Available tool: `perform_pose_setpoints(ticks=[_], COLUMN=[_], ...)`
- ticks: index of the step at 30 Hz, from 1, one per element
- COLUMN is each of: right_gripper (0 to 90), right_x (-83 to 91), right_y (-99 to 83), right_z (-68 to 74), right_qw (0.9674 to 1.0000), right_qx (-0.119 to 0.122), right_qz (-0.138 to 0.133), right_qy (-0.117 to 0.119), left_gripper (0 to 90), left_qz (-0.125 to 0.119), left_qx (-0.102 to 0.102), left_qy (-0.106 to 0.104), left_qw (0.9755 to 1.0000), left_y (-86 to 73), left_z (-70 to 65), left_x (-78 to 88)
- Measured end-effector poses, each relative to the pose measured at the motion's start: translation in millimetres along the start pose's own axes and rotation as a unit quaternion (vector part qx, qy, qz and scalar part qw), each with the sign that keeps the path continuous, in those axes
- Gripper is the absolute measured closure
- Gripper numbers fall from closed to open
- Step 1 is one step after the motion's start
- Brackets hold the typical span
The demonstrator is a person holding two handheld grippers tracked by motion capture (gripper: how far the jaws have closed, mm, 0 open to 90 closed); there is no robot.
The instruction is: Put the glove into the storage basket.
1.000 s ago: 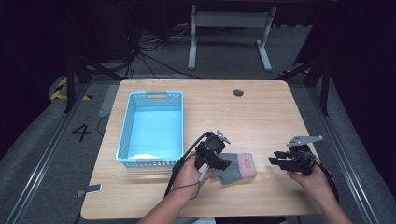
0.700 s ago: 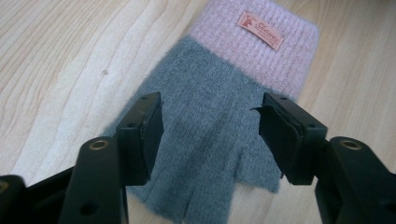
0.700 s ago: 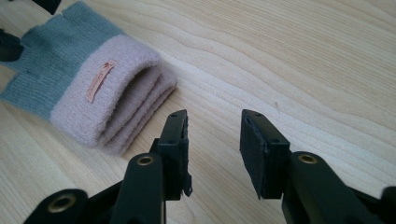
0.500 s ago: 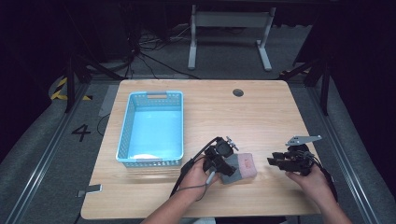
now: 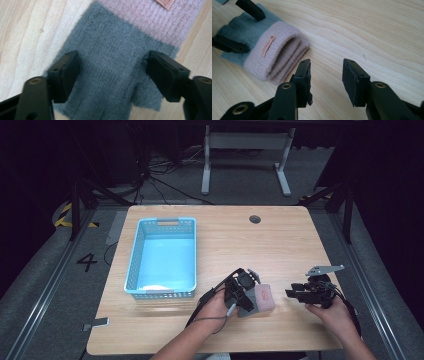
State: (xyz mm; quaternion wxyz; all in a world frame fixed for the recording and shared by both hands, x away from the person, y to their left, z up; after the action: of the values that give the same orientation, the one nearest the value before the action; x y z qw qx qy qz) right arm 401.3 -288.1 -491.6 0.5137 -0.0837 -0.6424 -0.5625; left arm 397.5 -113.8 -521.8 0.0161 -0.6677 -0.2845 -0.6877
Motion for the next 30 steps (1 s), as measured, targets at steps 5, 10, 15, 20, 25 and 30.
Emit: perform_pose_setpoints(ticks=[5, 10, 15, 20, 25, 30], right_gripper=[57.7, 57.6, 57.5, 57.2, 57.2, 57.2], right_x=[0.3, 1.4, 1.9, 0.8, 0.2, 0.6], right_y=[-0.2, -0.2, -0.1, -0.1, 0.0, 0.1], right_z=[1.0, 1.8, 1.6, 1.9, 2.9, 2.4], right_qw=[1.0, 1.0, 1.0, 1.0, 1.0, 1.0], right_qx=[0.001, 0.002, 0.002, 0.002, 0.003, 0.001], right_qz=[0.0, -0.001, -0.002, -0.002, -0.001, -0.001], right_qy=[0.002, 0.004, 0.004, 0.003, 0.004, 0.005], left_gripper=[17.5, 12.6, 19.2, 22.8, 23.4, 36.1], left_qz=[-0.003, -0.005, -0.006, -0.005, -0.003, -0.006], left_qx=[-0.007, -0.017, -0.013, -0.008, -0.008, -0.004], left_qy=[0.008, -0.007, 0.002, 0.013, 0.01, 0.018], left_qw=[0.9999, 0.9998, 0.9999, 0.9999, 0.9999, 0.9998], left_y=[0.6, -0.9, -0.5, -0.8, -0.9, -0.2], left_z=[-1.5, -2.7, -0.1, -0.5, -0.2, 2.4], left_x=[-4.1, -5.2, -3.8, -4.0, -4.3, -2.1])
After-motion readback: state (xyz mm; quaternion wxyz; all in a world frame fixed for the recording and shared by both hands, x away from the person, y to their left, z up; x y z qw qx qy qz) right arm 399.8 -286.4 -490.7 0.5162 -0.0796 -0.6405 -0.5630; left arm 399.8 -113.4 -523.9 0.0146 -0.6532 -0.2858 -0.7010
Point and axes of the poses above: each handheld gripper's, and its own axes: x roughly backward along the jaws, y roughly out of its top, z roughly to its left, the point moved 10 cm from there along -x, roughly forward along the jaws, and after that the axes turned 3 degrees about -x, right-handed, at the moved point
